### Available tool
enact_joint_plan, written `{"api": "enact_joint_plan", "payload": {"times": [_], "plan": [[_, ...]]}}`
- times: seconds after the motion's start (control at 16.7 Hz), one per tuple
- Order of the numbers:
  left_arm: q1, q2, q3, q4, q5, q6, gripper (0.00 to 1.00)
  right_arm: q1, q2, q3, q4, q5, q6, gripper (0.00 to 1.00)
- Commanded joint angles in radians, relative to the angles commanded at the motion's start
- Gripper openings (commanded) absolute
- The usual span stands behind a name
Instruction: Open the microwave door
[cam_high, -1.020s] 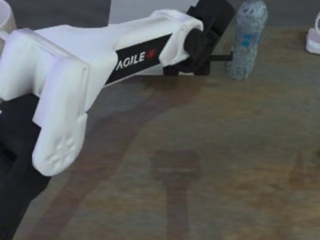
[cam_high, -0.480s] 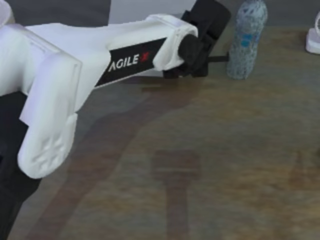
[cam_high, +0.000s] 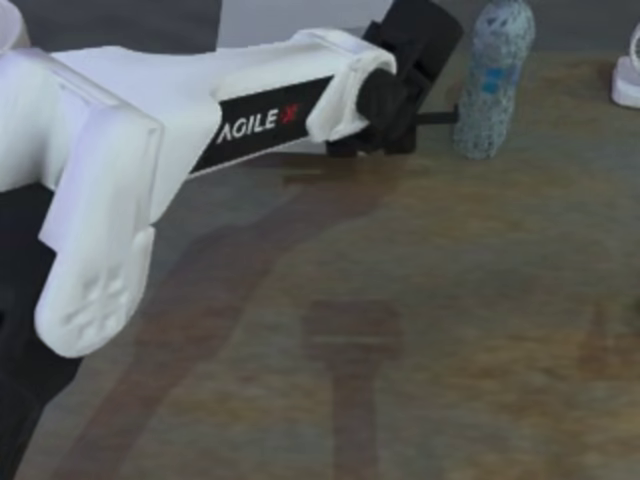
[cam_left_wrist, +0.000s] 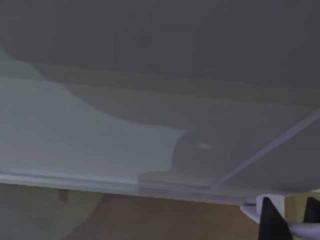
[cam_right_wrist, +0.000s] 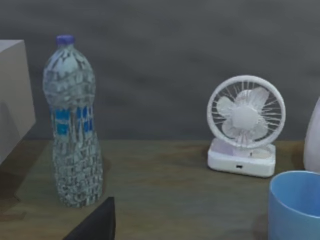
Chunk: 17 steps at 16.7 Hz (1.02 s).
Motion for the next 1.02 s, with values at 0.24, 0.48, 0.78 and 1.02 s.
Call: {"api": "enact_joint_plan", "payload": {"times": [0.24,0.48,0.78,1.02], "plan": [[0.000,0.000,0.000,0.000,0.000,0.000,0.00,0.000,0.000,0.000,0.000,0.000,0.000,1.00],[0.000,0.000,0.000,0.000,0.000,0.000,0.00,0.000,0.000,0.000,0.000,0.000,0.000,1.00],[0.000,0.000,0.000,0.000,0.000,0.000,0.00,0.000,0.000,0.000,0.000,0.000,0.000,1.00],[-0.004,-0.010,-0.033,0.019,0.010,0.018,0.00,0.000,0.000,0.000,0.000,0.000,0.000,1.00]]}}
